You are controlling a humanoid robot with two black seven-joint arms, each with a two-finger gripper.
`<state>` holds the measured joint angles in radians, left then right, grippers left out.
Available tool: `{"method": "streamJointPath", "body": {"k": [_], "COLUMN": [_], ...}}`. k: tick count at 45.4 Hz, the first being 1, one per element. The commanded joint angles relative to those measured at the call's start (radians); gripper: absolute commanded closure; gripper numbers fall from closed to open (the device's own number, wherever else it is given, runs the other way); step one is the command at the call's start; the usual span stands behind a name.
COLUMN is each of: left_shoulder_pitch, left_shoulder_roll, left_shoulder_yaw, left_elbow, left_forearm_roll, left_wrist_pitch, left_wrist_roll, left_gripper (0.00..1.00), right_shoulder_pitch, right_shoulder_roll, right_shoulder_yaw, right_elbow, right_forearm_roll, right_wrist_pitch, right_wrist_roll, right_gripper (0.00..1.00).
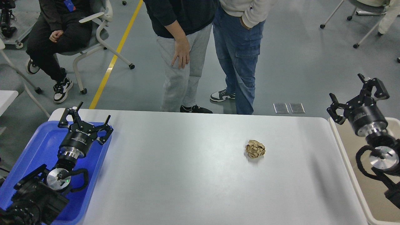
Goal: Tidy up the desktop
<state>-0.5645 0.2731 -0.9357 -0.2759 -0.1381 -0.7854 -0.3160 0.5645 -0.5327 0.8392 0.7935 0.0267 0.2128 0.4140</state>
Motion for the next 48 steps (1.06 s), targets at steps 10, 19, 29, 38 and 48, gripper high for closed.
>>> {"method": "streamJointPath", "body": {"k": [10,19,29,38,48], "left_shoulder_pitch": [0.0,0.0,0.0,0.0,0.0], "left_shoulder_roll": [0.0,0.0,0.0,0.0,0.0], "left_shoulder_yaw": [0.0,0.0,0.0,0.0,0.0], "left_elbow": [0.0,0.0,0.0,0.0,0.001], "left_forearm_roll": [0.0,0.0,0.0,0.0,0.0], "left_wrist_pitch": [0.0,0.0,0.0,0.0,0.0], "left_wrist_roll": [0.0,0.0,0.0,0.0,0.0], "left_gripper": [0.0,0.0,0.0,0.0,0.0], "right_shoulder_pitch": [-0.184,-0.198,-0.193,-0.196,-0.195], "right_shoulder_roll": [0.223,0.252,0.254,0.25,0.249], "right_shoulder_yaw": [0.241,0.244,0.233,0.207,0.198], "right_elbow": [0.113,0.073,0.038,0.027,0.027], "right_forearm_roll": [-0.251,-0.254,-0.268,-0.295,-0.295], "right_wrist_pitch": [-0.055,-0.079,-0.079,-0.07,-0.072], "right_wrist_roll": [0.068,0.091,0.118,0.12,0.12], "right_gripper": [0.0,0.0,0.0,0.0,0.0]}}
